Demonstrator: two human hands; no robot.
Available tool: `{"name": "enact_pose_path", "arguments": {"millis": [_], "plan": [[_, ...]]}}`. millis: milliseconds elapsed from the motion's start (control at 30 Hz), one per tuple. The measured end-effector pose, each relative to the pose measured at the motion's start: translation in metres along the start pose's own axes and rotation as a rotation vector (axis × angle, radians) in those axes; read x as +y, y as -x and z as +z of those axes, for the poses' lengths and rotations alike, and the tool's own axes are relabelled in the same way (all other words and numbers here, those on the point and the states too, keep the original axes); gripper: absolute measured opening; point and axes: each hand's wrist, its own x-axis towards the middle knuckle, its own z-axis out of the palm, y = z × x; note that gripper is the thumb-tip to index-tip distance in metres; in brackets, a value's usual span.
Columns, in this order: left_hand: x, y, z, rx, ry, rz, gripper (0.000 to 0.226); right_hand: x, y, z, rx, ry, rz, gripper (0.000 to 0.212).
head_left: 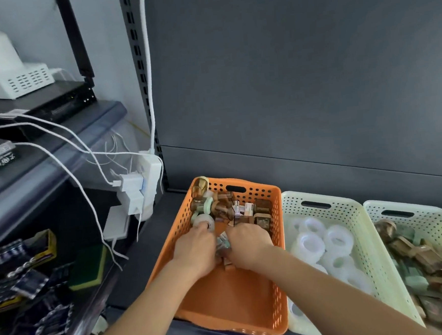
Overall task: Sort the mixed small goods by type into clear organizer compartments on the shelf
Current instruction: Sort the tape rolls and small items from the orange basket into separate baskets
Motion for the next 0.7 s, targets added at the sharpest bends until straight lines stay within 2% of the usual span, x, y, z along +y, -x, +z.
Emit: {"name": "enact_pose_path", "arguments": {"millis": [167,300,467,567,700], "plan": [[0.000,0.002,-0.001,0.000,0.079,-0.035,0.016,-0.007,-0.006,0.009,0.039,0.031,0.035,0.027],[-0.008,0.002,0.002,-0.090,0.270,-0.039,0.028,-0.001,-0.008,0.015,0.001,-0.166,0.098,0.028],[-0.012,0.004,0.002,-0.171,0.276,-0.057,0.026,-0.001,-0.013,0.019,-0.096,-0.239,0.119,0.028],[-0.015,0.003,-0.001,-0.161,0.346,-0.079,0.024,-0.002,-0.013,0.019,-0.096,-0.250,0.132,0.022],[-0.014,0.003,-0.006,-0.116,0.345,-0.054,0.024,-0.008,-0.012,0.019,-0.053,-0.217,0.132,0.025]]}}
